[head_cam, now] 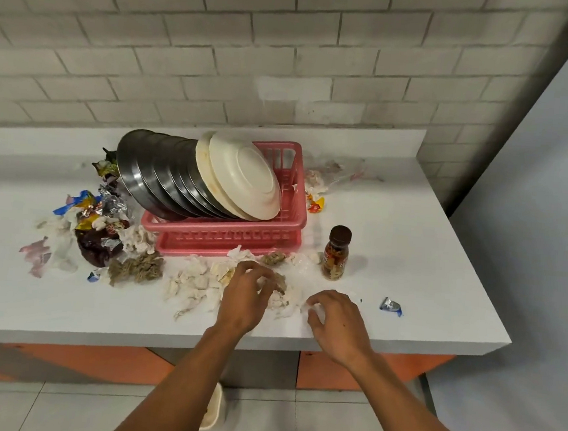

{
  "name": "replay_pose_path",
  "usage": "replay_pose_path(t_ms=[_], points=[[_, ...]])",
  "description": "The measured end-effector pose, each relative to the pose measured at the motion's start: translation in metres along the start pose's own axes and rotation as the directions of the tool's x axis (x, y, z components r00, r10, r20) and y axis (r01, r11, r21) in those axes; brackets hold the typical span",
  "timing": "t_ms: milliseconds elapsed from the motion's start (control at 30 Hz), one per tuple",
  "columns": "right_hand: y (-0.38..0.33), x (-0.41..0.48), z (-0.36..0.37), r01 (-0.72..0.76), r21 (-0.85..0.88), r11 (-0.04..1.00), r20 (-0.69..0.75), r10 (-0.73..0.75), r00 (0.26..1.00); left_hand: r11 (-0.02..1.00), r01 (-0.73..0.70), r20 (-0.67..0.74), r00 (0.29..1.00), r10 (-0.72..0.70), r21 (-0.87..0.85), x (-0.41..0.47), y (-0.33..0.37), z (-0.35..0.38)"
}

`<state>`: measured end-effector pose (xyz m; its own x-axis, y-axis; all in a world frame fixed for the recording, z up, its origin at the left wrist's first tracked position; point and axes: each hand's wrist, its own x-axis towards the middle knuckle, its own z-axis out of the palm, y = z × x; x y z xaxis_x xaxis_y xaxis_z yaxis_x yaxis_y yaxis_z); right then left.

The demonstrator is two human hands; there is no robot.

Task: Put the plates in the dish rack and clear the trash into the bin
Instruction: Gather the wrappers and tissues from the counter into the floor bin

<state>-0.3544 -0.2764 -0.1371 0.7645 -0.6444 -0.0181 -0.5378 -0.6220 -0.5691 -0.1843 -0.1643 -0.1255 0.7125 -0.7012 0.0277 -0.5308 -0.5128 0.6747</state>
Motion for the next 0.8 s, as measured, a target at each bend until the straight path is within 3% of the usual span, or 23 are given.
replay_pose_path(t_ms=[233, 433, 600, 800], points=[[-0.008, 0.007, -0.005, -0.032, 0.265, 0.964, -0.017, 0.037, 0.999, 0.987, -0.108, -0.101, 0.990, 0.096, -0.122, 0.000, 0.014, -0.012], [-0.015, 0.023, -0.004, -0.047, 0.271, 0.962, 0.101, 0.020, 0.995, 0.981, -0.091, -0.138, 0.988, 0.068, -0.171, -0.005, 0.006, -0.013], [-0.034, 0.041, -0.018, -0.080, 0.409, 0.909, 0.238, -0.022, 0.971, 0.980, -0.046, -0.133, 0.991, 0.020, -0.196, -0.006, -0.002, -0.011], [-0.037, 0.068, -0.013, -0.158, 0.338, 0.928, 0.179, 0.101, 0.979, 0.979, -0.017, -0.142, 0.990, -0.012, -0.205, -0.006, 0.000, -0.013]])
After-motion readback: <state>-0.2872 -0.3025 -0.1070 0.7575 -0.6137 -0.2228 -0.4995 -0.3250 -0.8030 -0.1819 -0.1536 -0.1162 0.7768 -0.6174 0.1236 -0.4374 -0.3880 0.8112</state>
